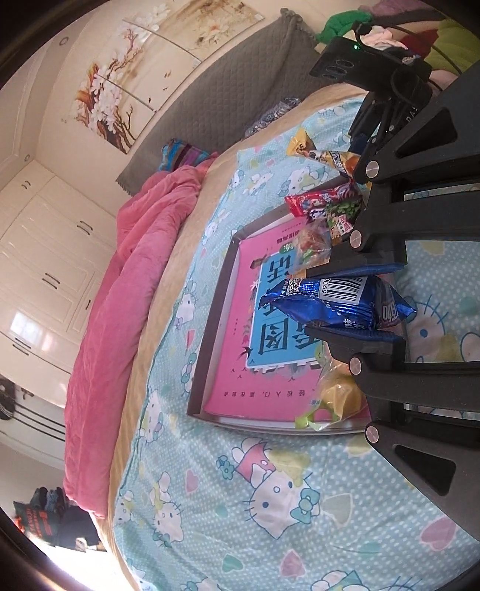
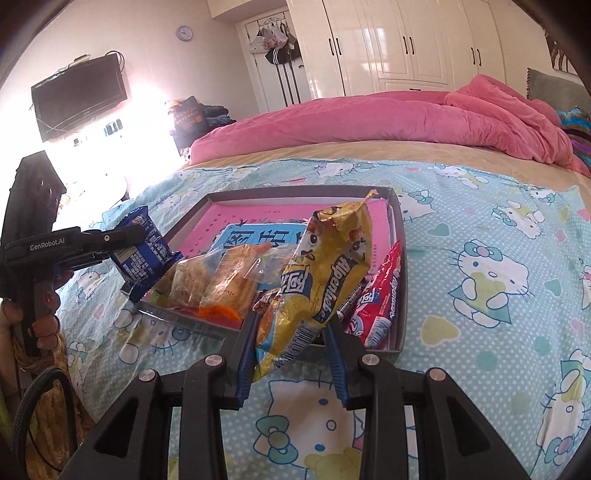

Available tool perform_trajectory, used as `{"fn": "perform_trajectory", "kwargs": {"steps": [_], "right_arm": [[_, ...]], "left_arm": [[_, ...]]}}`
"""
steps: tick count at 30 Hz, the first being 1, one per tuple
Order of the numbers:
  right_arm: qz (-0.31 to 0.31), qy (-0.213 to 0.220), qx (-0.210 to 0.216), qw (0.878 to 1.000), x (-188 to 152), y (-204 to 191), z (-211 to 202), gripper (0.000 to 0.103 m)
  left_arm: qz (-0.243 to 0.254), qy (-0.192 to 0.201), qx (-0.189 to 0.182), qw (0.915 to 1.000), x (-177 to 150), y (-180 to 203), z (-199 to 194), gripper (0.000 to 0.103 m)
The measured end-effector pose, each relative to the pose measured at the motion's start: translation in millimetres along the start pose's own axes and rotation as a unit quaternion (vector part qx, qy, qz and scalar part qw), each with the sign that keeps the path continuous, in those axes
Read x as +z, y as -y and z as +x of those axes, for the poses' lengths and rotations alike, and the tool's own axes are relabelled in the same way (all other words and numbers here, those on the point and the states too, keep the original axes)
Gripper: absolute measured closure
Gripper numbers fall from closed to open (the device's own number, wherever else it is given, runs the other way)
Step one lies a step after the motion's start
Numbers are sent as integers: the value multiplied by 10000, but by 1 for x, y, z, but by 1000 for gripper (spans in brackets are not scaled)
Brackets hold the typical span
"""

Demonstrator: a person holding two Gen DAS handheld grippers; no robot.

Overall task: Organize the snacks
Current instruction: 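Carry the blue pack over the tray with left tool while right tool carries yellow bag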

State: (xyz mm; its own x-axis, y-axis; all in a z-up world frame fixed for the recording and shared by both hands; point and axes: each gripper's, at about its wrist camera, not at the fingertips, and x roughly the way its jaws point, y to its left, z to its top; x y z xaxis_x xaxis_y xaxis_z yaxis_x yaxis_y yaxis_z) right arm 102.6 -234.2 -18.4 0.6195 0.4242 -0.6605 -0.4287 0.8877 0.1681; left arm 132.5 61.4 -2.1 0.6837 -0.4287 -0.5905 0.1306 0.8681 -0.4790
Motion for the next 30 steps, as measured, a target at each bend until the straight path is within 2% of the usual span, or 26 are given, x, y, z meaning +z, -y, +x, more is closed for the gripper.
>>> {"fn": "perform_trajectory", "kwargs": {"steps": [19,30], "right_arm": [[-262,-86,-266,9993,13,6,23,68],[-274,-133,-272,9992,13,8,29,67]], "left_arm": [[11,-68,343,9994,0,-10,16,80],[64,-101,420,9990,-1,-9,17,80]]}}
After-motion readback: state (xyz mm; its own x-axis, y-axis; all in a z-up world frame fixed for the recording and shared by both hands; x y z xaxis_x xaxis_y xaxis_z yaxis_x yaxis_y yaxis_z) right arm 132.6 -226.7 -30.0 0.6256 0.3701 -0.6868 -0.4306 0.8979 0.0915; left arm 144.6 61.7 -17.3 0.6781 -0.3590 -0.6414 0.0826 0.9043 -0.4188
